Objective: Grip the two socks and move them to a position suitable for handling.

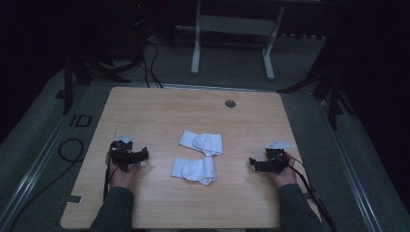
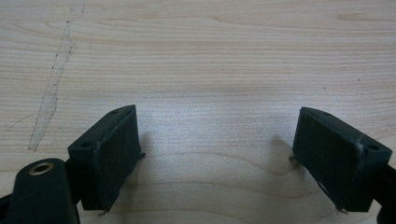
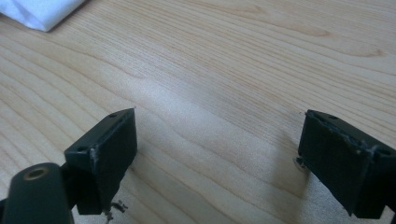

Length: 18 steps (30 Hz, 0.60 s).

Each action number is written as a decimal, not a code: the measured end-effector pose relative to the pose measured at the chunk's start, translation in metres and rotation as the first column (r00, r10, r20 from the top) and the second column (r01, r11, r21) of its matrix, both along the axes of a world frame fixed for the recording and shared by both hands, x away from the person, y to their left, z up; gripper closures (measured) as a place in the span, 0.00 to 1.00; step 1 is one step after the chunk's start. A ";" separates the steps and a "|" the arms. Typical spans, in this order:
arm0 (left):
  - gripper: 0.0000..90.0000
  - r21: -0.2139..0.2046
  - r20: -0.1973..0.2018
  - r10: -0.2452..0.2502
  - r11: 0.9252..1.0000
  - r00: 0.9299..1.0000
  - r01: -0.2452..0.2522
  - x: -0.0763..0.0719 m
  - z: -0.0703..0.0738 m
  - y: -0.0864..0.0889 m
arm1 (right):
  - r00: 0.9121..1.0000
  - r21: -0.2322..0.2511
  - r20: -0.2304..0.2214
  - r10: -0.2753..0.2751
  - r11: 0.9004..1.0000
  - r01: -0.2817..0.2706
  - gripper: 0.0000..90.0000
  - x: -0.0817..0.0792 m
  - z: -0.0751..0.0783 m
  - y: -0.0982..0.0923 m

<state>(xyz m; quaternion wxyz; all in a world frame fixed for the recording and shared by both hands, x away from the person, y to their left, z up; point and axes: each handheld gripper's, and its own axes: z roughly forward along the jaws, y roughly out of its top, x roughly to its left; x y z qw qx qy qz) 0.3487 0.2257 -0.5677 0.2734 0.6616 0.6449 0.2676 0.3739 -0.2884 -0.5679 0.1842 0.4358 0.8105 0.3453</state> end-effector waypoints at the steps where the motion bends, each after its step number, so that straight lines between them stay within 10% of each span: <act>1: 0.16 0.000 0.000 0.000 1.000 1.000 0.000 0.000 0.000 0.000 | 1.000 0.000 0.000 0.000 1.000 0.000 0.13 0.000 0.000 0.000; 18: 0.16 0.000 0.000 0.000 1.000 1.000 0.000 0.000 0.000 0.000 | 1.000 0.001 0.003 -0.026 1.000 0.026 0.15 0.000 0.000 0.000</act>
